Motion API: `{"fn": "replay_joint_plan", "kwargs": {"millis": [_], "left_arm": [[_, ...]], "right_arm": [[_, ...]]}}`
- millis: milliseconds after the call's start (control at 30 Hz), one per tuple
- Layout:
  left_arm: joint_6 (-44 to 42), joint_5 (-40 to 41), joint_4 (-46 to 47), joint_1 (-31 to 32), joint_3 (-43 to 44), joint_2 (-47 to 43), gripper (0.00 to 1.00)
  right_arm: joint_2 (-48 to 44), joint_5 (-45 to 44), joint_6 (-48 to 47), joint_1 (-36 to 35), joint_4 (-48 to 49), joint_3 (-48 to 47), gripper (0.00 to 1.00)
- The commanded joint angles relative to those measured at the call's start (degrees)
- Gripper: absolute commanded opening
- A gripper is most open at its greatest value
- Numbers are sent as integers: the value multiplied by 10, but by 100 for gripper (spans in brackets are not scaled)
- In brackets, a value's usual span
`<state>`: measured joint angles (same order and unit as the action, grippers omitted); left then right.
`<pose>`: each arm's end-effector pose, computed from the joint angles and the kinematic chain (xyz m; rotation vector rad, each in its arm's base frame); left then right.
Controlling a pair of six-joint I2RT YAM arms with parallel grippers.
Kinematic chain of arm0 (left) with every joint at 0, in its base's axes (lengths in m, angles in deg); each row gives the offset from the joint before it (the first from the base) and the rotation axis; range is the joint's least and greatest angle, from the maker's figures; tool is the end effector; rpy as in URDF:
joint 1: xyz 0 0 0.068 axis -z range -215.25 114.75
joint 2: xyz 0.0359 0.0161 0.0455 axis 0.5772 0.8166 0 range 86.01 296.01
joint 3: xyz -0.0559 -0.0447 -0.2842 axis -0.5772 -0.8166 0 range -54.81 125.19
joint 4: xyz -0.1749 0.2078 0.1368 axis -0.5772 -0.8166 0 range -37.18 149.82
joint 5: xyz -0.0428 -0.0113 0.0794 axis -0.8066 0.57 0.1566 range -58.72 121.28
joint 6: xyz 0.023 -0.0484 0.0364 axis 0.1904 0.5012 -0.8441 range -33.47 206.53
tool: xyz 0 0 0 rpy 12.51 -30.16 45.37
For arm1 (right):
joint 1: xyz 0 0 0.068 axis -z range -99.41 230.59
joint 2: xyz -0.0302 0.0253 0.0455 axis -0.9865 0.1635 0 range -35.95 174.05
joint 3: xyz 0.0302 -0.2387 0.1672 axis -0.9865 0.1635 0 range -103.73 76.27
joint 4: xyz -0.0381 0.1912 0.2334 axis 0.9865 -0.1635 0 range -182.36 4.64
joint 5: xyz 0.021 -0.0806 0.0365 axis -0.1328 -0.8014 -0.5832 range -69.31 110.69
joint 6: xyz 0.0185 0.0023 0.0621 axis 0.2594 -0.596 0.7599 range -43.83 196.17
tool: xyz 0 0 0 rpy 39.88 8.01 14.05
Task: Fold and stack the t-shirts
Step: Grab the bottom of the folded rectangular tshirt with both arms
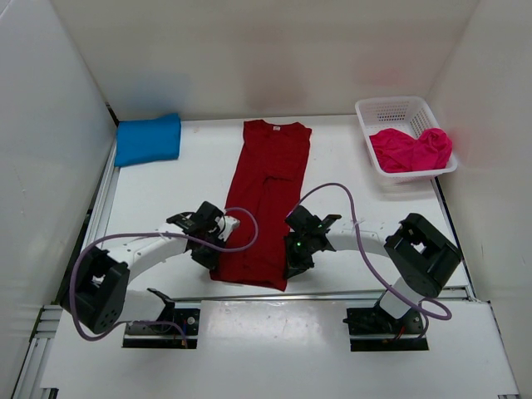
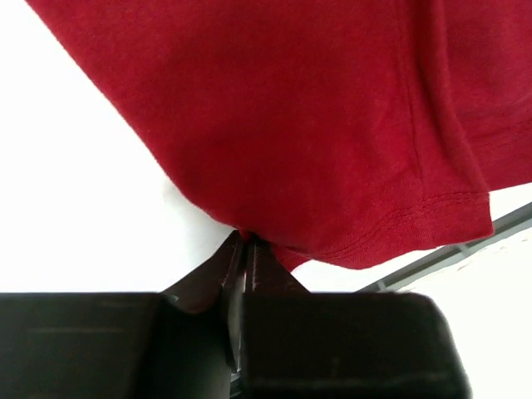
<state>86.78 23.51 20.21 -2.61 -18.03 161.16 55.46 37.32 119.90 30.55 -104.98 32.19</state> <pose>0.1963 -0.1340 0.1344 0.8478 2.8422 -0.2815 0.1916 0.2513 0.1128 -0.2532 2.9765 0.7426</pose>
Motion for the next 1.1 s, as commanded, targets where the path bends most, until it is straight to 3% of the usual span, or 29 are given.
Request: {"fn": "replay_joint_plan", "kwargs": {"millis": [0, 200, 267, 300, 333, 367, 433, 500, 700, 900, 1067], "left_arm": [[-3, 44, -41, 4, -8, -27, 17], [-3, 30, -76, 4, -8, -33, 43], [-3, -4, -98, 4, -2, -39, 47], [-3, -17, -109, 4, 4, -47, 52], [-3, -39, -117, 4, 4, -47, 55], [-3, -45, -117, 4, 4, -55, 57], [-3, -58, -117, 4, 9, -61, 57], [-3, -67, -111, -16, 15, -61, 57], [-3, -111, -69, -103, 43, -32, 54], [-3, -131, -69, -103, 58, 7, 54], [-3, -118, -69, -68, 22, 20, 54]], "right_arm": [[-2, -52, -24, -2, -47, 19, 0], [3, -52, -35, -2, -58, 14, 0], [3, -52, -40, -2, -58, 14, 2], [3, -44, -49, -2, -64, 14, 6], [-2, -36, -62, -2, -64, 14, 21], [-2, -36, -62, -2, -64, 14, 29], [-28, -30, -67, -2, -64, 27, 42], [-60, -30, -67, -2, -64, 39, 45], [-115, -8, -40, -8, 0, 81, 48], [-94, -8, -29, -21, 25, 75, 51], [-89, 3, -9, -32, 51, 81, 52]]}}
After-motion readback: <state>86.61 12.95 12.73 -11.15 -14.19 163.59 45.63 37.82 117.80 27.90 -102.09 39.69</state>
